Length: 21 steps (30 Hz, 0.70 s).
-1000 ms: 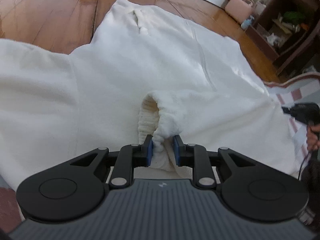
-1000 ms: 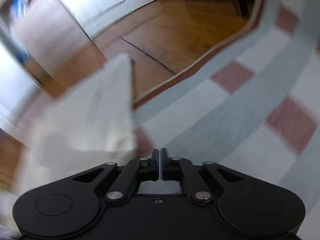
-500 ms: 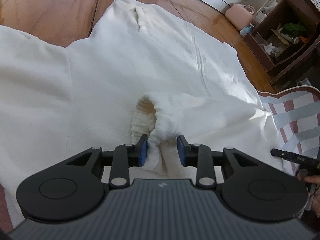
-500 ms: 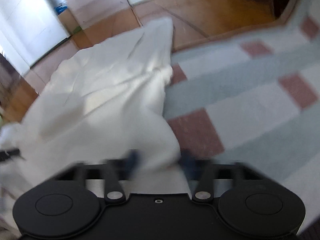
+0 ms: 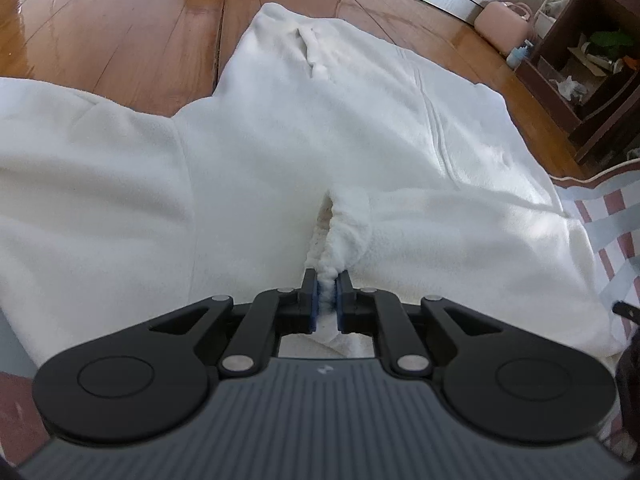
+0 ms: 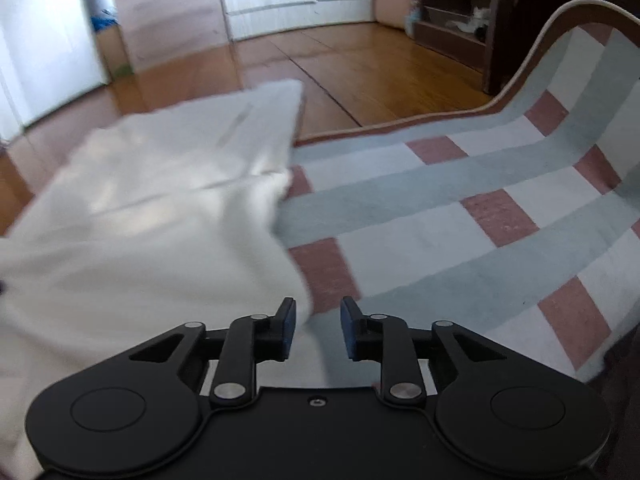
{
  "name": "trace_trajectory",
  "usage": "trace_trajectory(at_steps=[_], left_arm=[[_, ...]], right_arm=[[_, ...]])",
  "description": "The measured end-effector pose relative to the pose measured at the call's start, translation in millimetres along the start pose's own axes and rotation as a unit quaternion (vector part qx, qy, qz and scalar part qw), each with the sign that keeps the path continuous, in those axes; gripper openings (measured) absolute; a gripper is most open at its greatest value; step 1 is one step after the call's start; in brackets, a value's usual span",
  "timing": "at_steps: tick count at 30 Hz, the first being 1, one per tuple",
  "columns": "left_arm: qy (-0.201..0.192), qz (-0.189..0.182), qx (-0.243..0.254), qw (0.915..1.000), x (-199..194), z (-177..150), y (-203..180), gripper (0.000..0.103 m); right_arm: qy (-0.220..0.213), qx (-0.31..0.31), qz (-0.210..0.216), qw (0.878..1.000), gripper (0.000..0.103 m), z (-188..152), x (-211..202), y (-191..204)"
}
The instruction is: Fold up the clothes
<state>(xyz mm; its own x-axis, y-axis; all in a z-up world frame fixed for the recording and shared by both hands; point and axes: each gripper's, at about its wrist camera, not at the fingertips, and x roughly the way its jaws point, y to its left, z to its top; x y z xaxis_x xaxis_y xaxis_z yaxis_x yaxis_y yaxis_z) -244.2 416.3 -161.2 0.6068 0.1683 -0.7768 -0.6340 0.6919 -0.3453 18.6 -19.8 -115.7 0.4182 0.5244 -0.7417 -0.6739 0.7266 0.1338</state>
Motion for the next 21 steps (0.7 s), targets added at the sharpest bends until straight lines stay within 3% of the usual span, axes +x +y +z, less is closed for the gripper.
trace_trajectory(at_steps=[2,3,4,7,8,9,10,12,15,19,21], left_arm=[[0.003,-0.014,-0.018,0.9997,0,1,5,0.009],[0.005,-0.026,-0.03,0.9992,0,2,8,0.009],[0.007,-0.038,-0.043,0.9983,0,2,11,0.01],[0.013,-0.063,-0.051,0.9966,-1,-1,14,0.01],[0.015,-0.054,-0.045,0.9974,-1,-2,12,0.01],[0.015,-0.034,-0.034,0.9987,-2,-3,10,0.01],[0.016,-0.014,-0.023,0.9995,-2,-4,8,0.01],[0.018,0.003,-0.018,0.9997,-4,-6,8,0.011],[0.024,0.008,-0.029,0.9992,-8,-8,12,0.013],[0.045,0.015,-0.039,0.9981,-14,-13,22,0.034],[0.038,0.01,-0.06,0.9974,-20,-13,31,0.039]], right_arm=[[-0.003,-0.015,0.03,0.999,0.045,-9,-15,5],[0.009,-0.038,0.044,0.998,0.06,-14,-18,11],[0.021,-0.063,0.055,0.996,0.067,-19,-20,17],[0.062,-0.162,0.042,0.984,0.067,-34,-12,42],[0.074,-0.188,0.028,0.979,0.064,-39,-5,49],[0.089,-0.194,0.018,0.977,0.031,-44,2,50],[0.105,-0.184,0.018,0.977,0.013,-45,5,48],[0.125,-0.16,0.029,0.979,0.013,-45,8,43],[0.135,-0.182,0.036,0.973,0.013,-37,7,55],[0.113,-0.181,0.076,0.974,0.016,-16,-2,79],[0.102,-0.18,0.095,0.974,0.016,-5,-6,92]])
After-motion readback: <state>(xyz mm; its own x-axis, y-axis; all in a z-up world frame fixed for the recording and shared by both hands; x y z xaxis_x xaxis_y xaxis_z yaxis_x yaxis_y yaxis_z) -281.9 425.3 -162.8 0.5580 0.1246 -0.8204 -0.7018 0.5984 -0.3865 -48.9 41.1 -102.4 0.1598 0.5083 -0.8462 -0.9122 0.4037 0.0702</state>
